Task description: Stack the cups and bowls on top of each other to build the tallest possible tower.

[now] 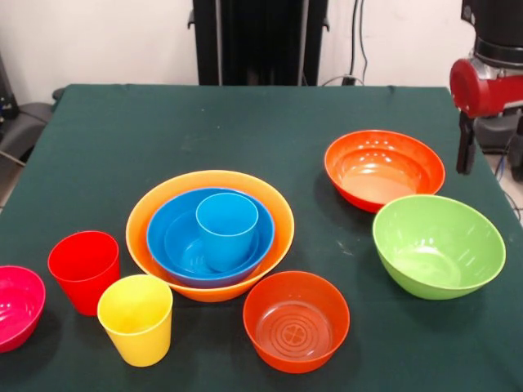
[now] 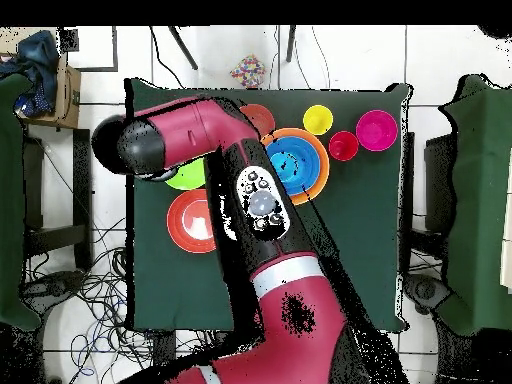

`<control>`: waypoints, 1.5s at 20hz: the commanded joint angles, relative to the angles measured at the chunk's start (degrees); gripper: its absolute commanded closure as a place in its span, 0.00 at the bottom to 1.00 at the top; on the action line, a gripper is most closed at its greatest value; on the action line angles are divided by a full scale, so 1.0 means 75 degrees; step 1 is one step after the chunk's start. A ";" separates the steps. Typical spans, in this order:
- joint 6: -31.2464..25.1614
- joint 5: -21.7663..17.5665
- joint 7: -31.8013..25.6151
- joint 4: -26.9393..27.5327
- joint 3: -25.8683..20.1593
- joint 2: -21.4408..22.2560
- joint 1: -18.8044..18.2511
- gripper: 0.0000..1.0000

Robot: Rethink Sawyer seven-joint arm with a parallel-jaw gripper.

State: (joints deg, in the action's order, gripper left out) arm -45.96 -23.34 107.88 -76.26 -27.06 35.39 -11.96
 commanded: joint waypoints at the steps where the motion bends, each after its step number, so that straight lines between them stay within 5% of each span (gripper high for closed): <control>1: 0.1160 -0.0838 0.1035 -0.1075 0.0968 -0.0413 0.0375 0.00; 8: 0.2029 -0.0934 0.0236 -0.1740 0.0929 -0.0376 0.0064 0.00; 18: 0.2789 -0.1464 0.0316 -0.0916 0.1559 -0.1300 0.0716 0.00; 30: 0.3322 -0.1893 0.0248 -0.0972 0.2121 -0.1628 0.0788 0.00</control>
State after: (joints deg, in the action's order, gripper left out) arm -24.58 -32.32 107.94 -83.39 -13.58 27.02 -6.77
